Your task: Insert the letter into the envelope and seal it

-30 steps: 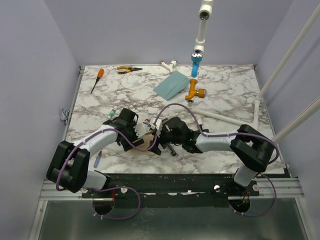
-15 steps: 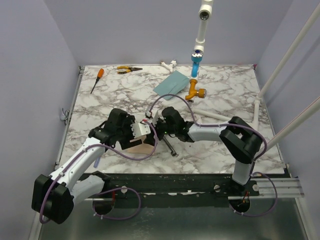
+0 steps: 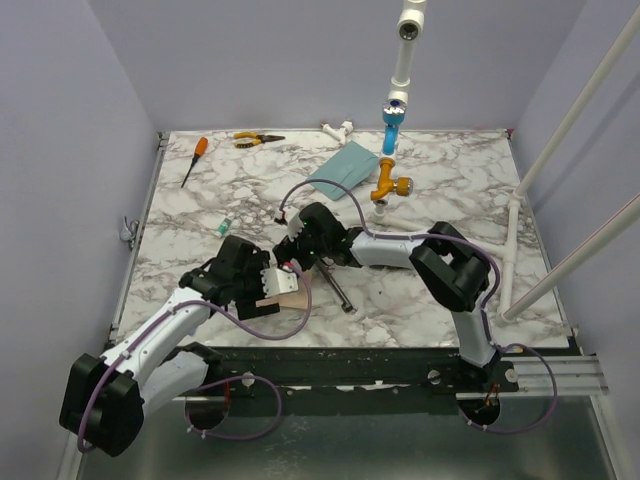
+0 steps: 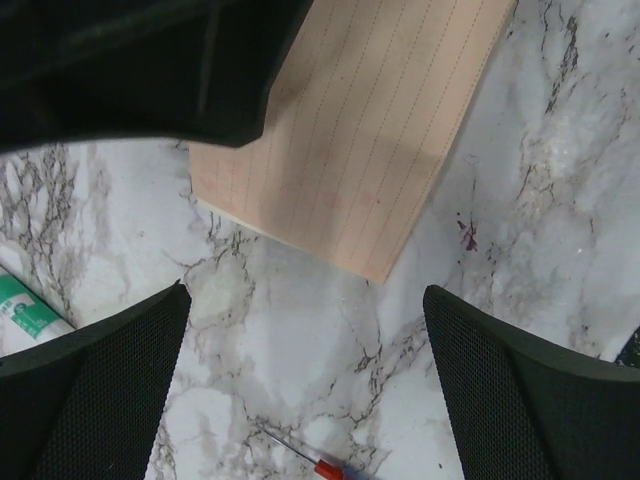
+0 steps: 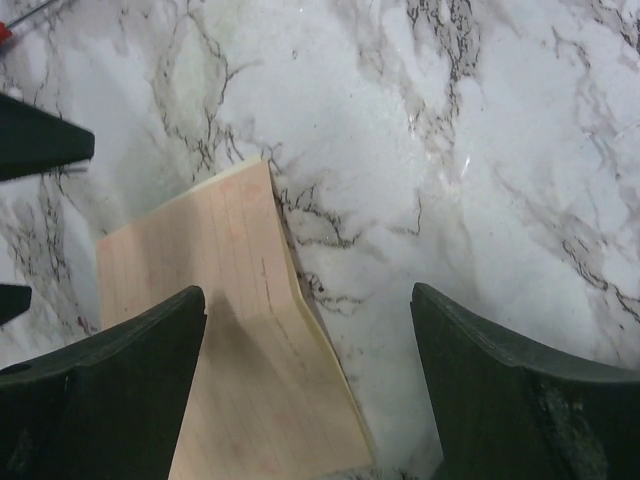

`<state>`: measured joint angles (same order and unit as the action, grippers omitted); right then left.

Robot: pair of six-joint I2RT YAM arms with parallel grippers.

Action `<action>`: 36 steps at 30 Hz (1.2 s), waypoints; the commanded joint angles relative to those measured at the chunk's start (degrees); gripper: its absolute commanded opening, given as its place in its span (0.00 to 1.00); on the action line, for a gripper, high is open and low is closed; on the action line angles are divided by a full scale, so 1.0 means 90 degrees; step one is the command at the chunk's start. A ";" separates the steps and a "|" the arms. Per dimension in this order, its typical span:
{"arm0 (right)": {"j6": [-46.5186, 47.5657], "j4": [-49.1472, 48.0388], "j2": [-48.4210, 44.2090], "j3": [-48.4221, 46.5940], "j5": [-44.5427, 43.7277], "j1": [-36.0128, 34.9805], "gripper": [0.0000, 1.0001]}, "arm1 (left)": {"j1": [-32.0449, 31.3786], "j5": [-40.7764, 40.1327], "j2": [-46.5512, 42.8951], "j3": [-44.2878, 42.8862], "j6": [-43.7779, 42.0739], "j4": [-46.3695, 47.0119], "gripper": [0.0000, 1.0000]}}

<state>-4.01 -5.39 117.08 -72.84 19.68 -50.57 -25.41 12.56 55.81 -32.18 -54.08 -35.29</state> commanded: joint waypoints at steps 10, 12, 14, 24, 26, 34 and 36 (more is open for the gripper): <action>-0.0152 0.1303 0.0793 -0.0807 0.0657 -0.0016 0.77 | -0.1063 -0.0794 0.0418 0.0830 -0.0049 0.1530 0.99; 0.0005 0.1488 0.0798 -0.0845 0.0860 -0.0016 0.74 | -0.1190 -0.1056 0.0513 0.0859 0.0062 0.1768 0.99; 0.0122 0.1752 0.0812 -0.0921 0.0959 -0.0016 0.71 | -0.1328 -0.1247 0.0526 0.0920 0.0091 0.1927 0.99; -0.0166 0.2431 0.0942 -0.1216 0.1650 -0.0016 0.56 | -0.1568 -0.1790 0.0156 0.1512 -0.0218 0.2728 0.99; -0.0230 0.2359 0.0949 -0.1216 0.1768 -0.0016 0.50 | -0.1565 -0.1822 0.0146 0.1591 -0.0260 0.2785 0.99; -0.0681 0.2083 0.0817 -0.1229 0.2310 0.0141 0.28 | -0.1564 -0.1941 0.0037 0.1690 -0.0194 0.2856 0.99; -0.0808 0.1945 0.0753 -0.1162 0.2413 0.0192 0.19 | -0.1567 -0.2021 -0.0084 0.1710 -0.0173 0.2829 0.99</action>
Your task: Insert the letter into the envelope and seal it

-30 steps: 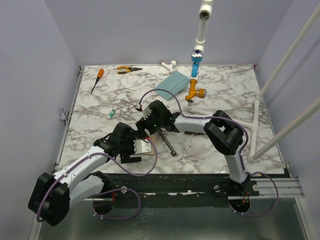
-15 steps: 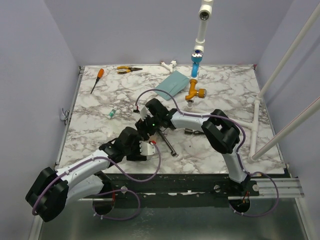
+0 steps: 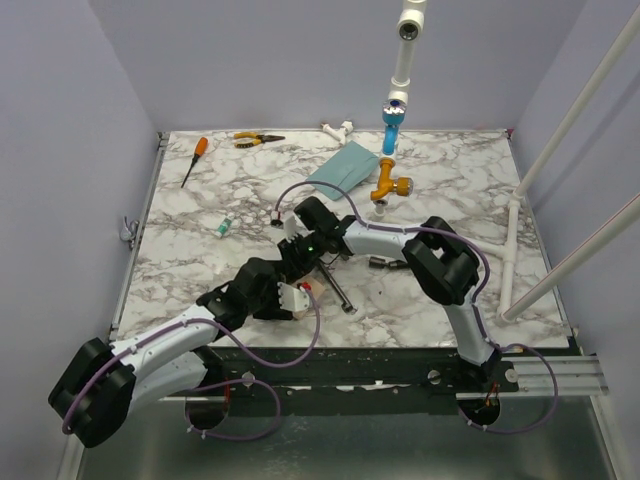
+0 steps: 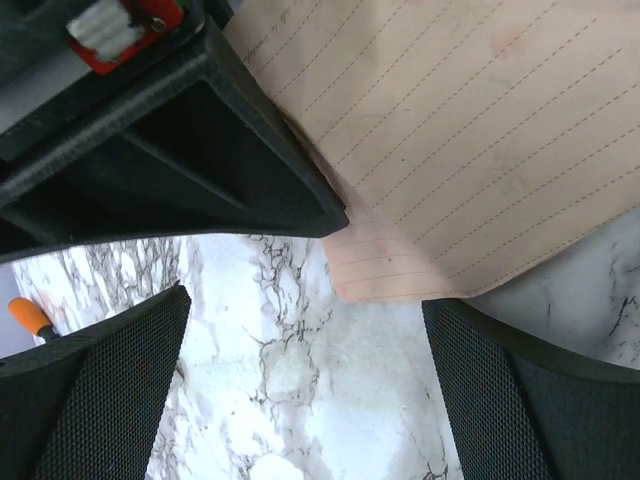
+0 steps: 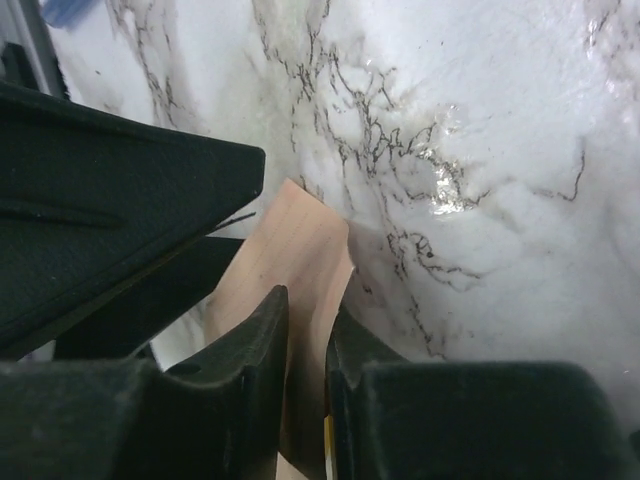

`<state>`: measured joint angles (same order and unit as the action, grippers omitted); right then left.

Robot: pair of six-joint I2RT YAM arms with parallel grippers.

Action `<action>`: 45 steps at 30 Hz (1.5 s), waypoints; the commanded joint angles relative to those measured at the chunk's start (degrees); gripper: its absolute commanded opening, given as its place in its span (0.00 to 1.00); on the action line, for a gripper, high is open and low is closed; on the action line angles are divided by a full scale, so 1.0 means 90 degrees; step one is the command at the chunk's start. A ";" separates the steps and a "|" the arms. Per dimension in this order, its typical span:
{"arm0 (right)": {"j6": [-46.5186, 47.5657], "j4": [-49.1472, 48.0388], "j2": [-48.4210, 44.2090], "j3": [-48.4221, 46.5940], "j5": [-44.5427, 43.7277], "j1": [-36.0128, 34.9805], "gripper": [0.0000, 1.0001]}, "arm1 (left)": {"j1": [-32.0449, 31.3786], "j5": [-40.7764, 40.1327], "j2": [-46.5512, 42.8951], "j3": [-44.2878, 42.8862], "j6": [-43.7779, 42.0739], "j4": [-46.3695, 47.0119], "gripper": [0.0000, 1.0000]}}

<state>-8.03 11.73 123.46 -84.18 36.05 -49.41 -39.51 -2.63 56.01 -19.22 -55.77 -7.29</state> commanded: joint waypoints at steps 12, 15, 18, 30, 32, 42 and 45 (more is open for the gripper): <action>-0.0776 -0.0398 -0.0986 0.0463 0.0374 0.0089 0.01 | 0.0650 0.0004 -0.1616 -0.1702 0.1879 -0.3550 0.99; -0.1091 -0.0848 -0.1513 0.0768 0.0097 0.0080 0.01 | 0.1019 0.0848 -0.1881 -0.2690 0.2372 -0.4801 0.99; -0.1284 -0.1168 -0.2047 0.0958 -0.0324 0.0029 0.01 | 0.1376 0.1128 -0.2053 -0.3150 0.2569 -0.5298 0.99; -0.2186 -0.3378 -0.4162 0.1385 -0.1653 -0.0199 0.01 | 0.2354 0.3377 -0.3237 -0.4836 0.2633 -0.6310 0.99; -0.2221 -0.4018 -0.4458 0.1668 -0.1795 -0.0320 0.01 | 0.2360 0.3835 -0.3505 -0.4693 0.2937 -0.6229 0.99; -0.2188 -0.5656 -0.4726 0.1971 -0.1793 -0.0871 0.01 | 0.2365 0.4658 -0.4195 -0.4214 0.4672 -0.4188 0.99; -0.2167 -0.5682 -0.4572 0.1797 -0.1796 -0.0880 0.01 | 0.2362 0.4712 -0.3981 -0.4013 0.5138 -0.3935 0.99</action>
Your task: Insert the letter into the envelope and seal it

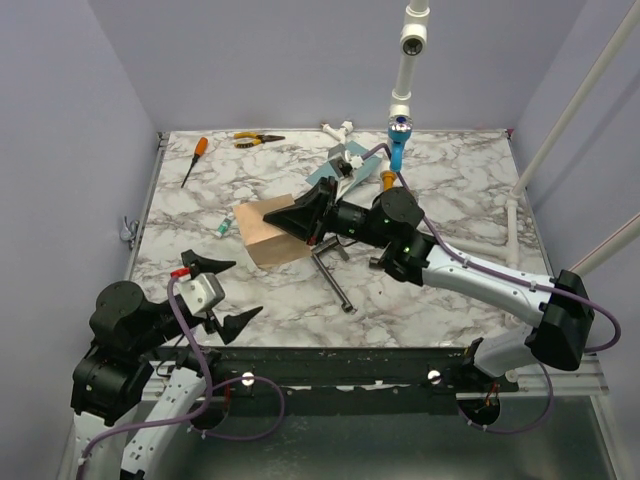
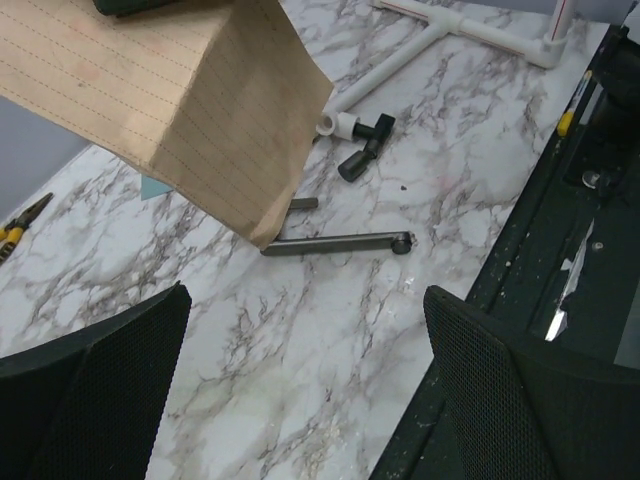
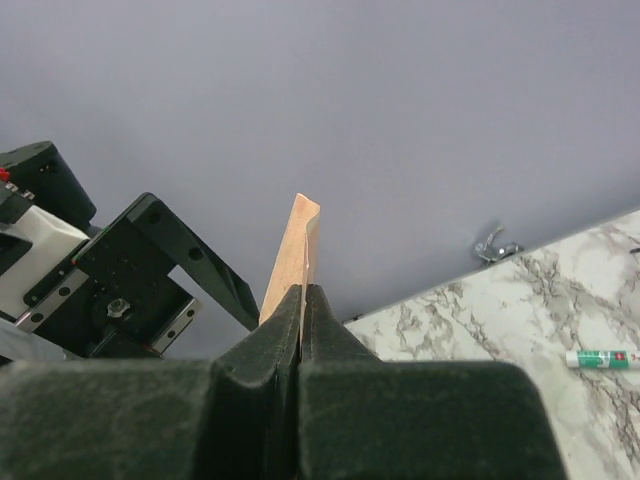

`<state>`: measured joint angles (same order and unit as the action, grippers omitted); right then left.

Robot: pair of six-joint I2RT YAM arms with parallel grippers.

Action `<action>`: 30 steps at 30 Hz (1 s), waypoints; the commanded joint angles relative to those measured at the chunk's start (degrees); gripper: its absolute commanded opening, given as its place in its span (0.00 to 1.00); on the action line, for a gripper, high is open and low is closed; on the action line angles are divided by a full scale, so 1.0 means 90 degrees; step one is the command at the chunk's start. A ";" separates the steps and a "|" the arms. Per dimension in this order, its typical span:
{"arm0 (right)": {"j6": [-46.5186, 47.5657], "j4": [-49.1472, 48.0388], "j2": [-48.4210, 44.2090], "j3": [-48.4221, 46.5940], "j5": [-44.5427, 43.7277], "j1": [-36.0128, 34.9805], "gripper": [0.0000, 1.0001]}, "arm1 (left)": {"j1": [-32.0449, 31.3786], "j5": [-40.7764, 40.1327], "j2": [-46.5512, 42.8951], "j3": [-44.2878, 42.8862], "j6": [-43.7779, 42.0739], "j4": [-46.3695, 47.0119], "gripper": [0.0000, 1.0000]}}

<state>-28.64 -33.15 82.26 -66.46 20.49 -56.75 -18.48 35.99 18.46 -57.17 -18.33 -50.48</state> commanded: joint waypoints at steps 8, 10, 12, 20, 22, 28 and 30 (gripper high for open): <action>0.0402 -0.0330 0.0403 -0.0464 0.0098 -0.0064 0.00 | 0.0031 0.0214 0.0462 0.0412 0.1546 0.1324 0.98; 0.0405 -0.0394 0.0368 -0.0430 0.0212 -0.0061 0.01 | 0.0032 0.0148 0.0417 0.0448 0.1591 0.1397 0.94; 0.0350 -0.0472 0.0326 -0.0398 0.0384 -0.0062 0.01 | 0.0032 0.0058 0.0352 0.0532 0.1743 0.1496 0.82; -0.0193 -0.0873 0.0157 -0.0218 0.0975 -0.0061 0.01 | 0.0227 0.0492 -0.0144 0.1037 0.2518 0.2006 0.62; -0.0232 -0.0947 0.0118 -0.0152 0.0999 -0.0062 0.00 | 0.0244 0.0572 -0.0129 0.1003 0.2458 0.2015 0.55; -0.0285 -0.1003 0.0135 -0.0108 0.1191 -0.0061 0.00 | 0.0278 0.0747 0.0060 0.0755 0.2767 0.2277 0.46; -0.0279 -0.1015 0.0128 -0.0085 0.1180 -0.0062 0.01 | 0.0286 0.0999 0.0129 0.0679 0.2906 0.2371 0.41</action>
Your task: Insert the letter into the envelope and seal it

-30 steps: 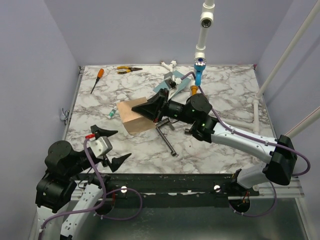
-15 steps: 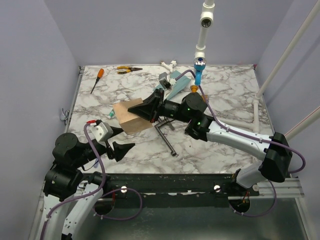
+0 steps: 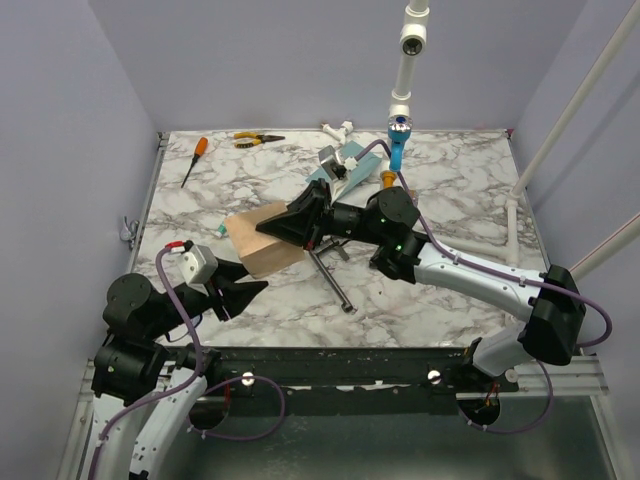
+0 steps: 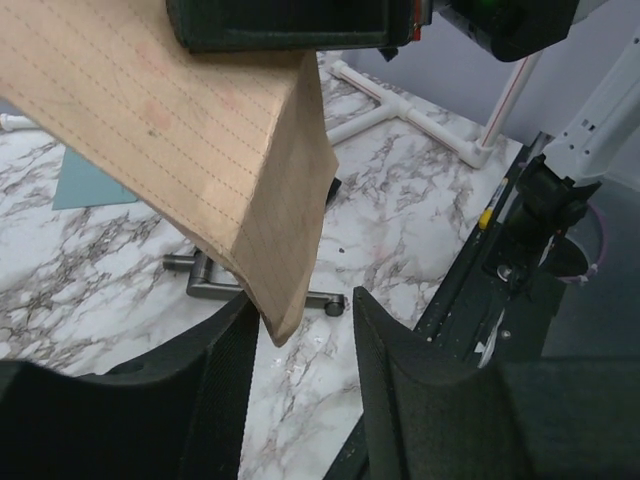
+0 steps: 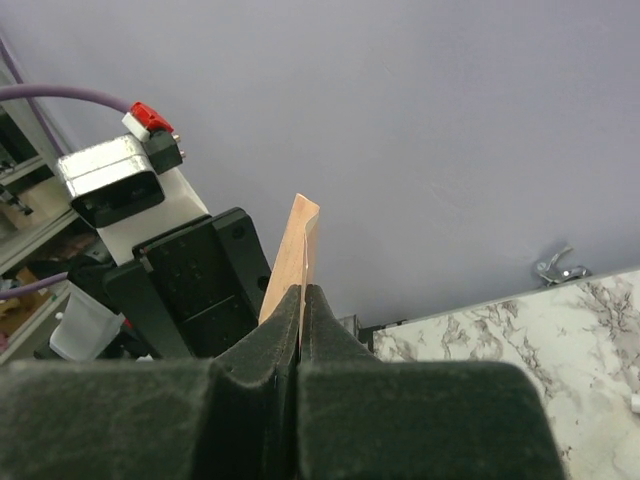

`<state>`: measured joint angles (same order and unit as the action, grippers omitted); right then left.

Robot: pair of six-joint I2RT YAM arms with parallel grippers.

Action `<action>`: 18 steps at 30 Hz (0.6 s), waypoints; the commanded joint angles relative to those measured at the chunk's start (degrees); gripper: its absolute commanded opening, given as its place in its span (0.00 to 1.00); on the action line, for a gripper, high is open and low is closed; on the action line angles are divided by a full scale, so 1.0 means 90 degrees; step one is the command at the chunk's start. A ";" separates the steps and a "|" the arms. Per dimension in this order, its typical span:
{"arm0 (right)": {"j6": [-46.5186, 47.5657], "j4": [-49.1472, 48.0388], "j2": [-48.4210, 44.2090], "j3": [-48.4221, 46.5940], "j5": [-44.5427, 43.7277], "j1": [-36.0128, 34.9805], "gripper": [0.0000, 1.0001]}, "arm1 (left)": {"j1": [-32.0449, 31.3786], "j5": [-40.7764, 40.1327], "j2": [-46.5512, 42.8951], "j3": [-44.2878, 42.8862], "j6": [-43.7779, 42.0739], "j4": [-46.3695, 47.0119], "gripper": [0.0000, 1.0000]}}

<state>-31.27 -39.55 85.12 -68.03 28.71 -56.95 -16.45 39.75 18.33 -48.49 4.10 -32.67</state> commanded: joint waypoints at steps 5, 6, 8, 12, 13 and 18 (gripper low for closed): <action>-0.0044 -0.0339 -0.0152 0.0081 0.0366 -0.0041 0.01 | 0.0098 0.0215 0.0195 -0.0328 0.0537 0.0441 0.36; -0.0051 -0.0334 -0.0153 0.0087 0.0367 -0.0040 0.01 | 0.0105 0.0182 0.0196 -0.0316 0.0518 0.0458 0.34; -0.0081 -0.0347 -0.0175 0.0088 0.0385 -0.0040 0.01 | 0.0117 0.0201 0.0172 -0.0236 0.0513 0.0492 0.30; -0.0138 -0.0417 -0.0229 0.0140 0.0365 -0.0040 0.01 | 0.0150 0.0151 0.0126 -0.0159 0.0567 0.0505 0.28; -0.0138 -0.0427 -0.0234 0.0164 0.0365 -0.0040 0.01 | 0.0157 0.0196 0.0122 -0.0159 0.0576 0.0512 0.28; -0.0226 -0.0566 -0.0210 0.0175 0.0554 -0.0040 0.01 | 0.0167 0.0549 0.0101 -0.0188 0.0415 0.0575 0.28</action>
<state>-32.95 -41.23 84.95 -67.29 30.79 -56.95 -15.33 41.85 19.55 -50.15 8.34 -29.47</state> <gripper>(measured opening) 0.006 0.280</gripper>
